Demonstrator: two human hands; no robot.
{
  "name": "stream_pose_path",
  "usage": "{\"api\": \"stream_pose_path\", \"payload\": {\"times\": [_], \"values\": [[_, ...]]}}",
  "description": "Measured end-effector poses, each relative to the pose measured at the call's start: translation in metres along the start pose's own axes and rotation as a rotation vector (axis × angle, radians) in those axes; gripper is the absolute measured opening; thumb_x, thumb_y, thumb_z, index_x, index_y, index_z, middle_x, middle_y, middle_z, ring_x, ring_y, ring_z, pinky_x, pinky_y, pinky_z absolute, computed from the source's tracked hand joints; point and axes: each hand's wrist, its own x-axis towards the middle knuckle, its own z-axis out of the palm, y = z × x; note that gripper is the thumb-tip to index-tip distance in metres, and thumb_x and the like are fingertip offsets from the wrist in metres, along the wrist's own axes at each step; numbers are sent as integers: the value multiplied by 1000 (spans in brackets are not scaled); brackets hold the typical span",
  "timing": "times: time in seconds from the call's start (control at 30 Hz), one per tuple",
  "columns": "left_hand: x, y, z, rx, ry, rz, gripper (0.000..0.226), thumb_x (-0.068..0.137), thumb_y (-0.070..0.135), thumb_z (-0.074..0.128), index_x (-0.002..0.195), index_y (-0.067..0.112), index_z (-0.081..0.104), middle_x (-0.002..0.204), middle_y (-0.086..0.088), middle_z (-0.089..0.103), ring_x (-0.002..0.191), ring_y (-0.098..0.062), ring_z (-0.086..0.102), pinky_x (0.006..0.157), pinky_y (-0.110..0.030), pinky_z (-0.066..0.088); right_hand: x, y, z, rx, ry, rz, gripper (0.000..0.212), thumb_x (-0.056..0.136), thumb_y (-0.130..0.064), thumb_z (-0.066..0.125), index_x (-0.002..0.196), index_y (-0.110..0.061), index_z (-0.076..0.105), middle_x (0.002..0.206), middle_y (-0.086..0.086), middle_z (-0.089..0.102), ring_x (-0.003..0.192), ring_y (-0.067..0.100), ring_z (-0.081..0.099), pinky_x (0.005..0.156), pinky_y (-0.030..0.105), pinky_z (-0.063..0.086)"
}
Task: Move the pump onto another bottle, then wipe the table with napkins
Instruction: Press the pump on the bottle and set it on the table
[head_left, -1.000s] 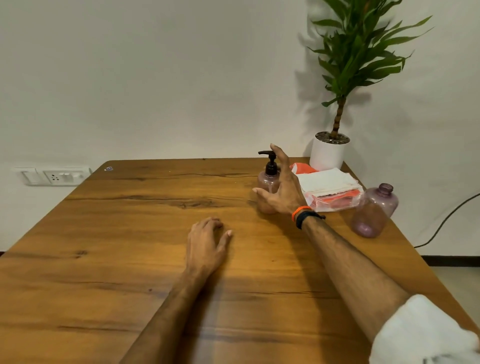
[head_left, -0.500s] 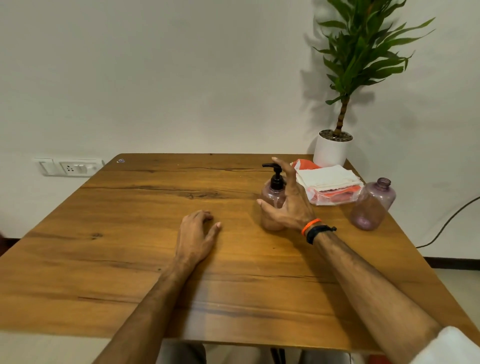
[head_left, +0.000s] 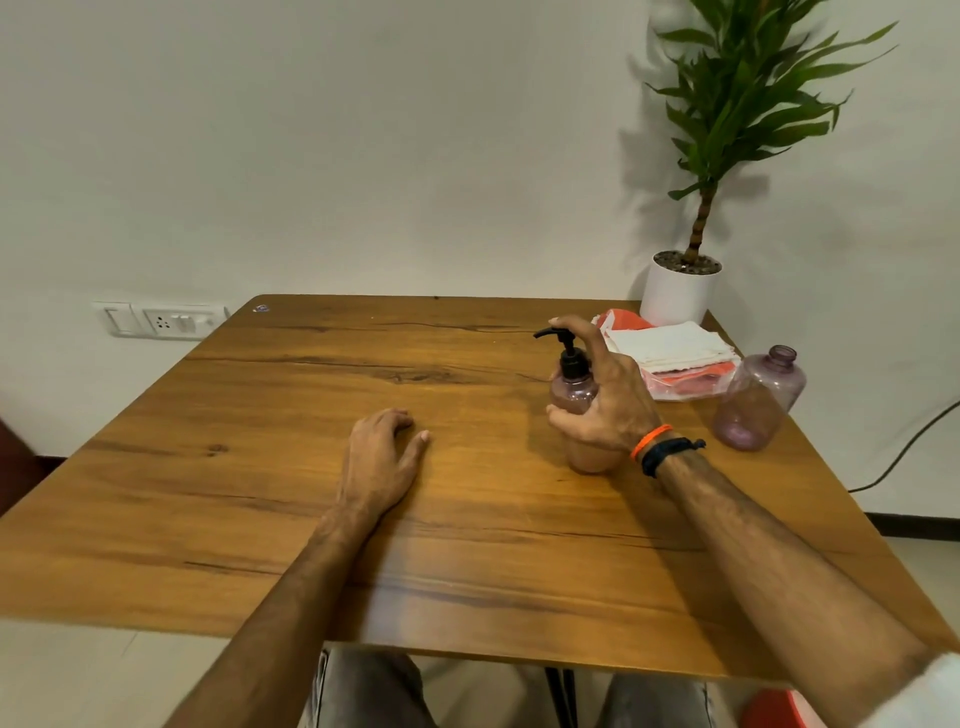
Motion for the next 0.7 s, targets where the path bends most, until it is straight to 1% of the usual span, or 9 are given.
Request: {"api": "stream_pose_path", "payload": {"times": [0.07, 0.13, 0.33, 0.4, 0.53, 0.6, 0.7], "values": [[0, 0, 0, -1, 2, -1, 36, 91, 31, 62, 117, 6, 65, 127, -8, 62, 120, -23, 52, 104, -32, 35, 0, 0, -1, 7, 7, 5, 87, 63, -21, 71, 139, -34, 31, 78, -12, 61, 70, 5, 65, 67, 14, 55], [0, 0, 0, 2, 0, -1, 36, 91, 31, 61, 118, 7, 64, 128, -8, 61, 121, -24, 52, 104, -32, 34, -1, 0, -1, 15, 17, 9, 86, 63, -19, 71, 137, -34, 32, 76, -11, 61, 69, 6, 65, 66, 13, 55], [0, -1, 1, -1, -3, -1, 36, 92, 31, 61, 119, 7, 64, 129, -7, 61, 121, -23, 51, 104, -31, 33, 0, -2, -1, -2, 12, 0, 82, 64, -19, 72, 136, -28, 34, 79, -15, 59, 70, 6, 65, 67, 9, 51], [0, -2, 2, 0, -3, 1, 36, 91, 32, 61, 118, 8, 64, 128, -7, 61, 121, -22, 51, 104, -31, 34, 1, -3, -2, -14, 4, -3, 81, 65, -19, 71, 136, -27, 35, 78, -15, 58, 70, 7, 64, 68, 11, 52], [1, -5, 3, -18, -17, 1, 37, 91, 34, 61, 119, 9, 64, 128, -6, 61, 120, -22, 51, 104, -31, 35, 2, -3, -3, -34, 7, -1, 79, 64, -19, 72, 134, -27, 36, 79, -10, 61, 70, 11, 65, 69, 20, 56], [1, -7, 3, -21, -15, 3, 37, 91, 34, 61, 118, 10, 64, 128, -6, 61, 120, -21, 51, 103, -31, 35, 2, -2, -4, -52, 11, 5, 77, 63, -20, 72, 132, -27, 38, 80, -11, 61, 70, 11, 65, 69, 24, 58], [1, -7, 4, -24, -14, 4, 35, 91, 33, 61, 118, 10, 64, 128, -6, 61, 120, -22, 51, 103, -32, 35, 3, 1, -7, -88, 16, 26, 76, 62, -23, 71, 130, -28, 39, 78, -11, 61, 68, 10, 64, 67, 26, 58]]}}
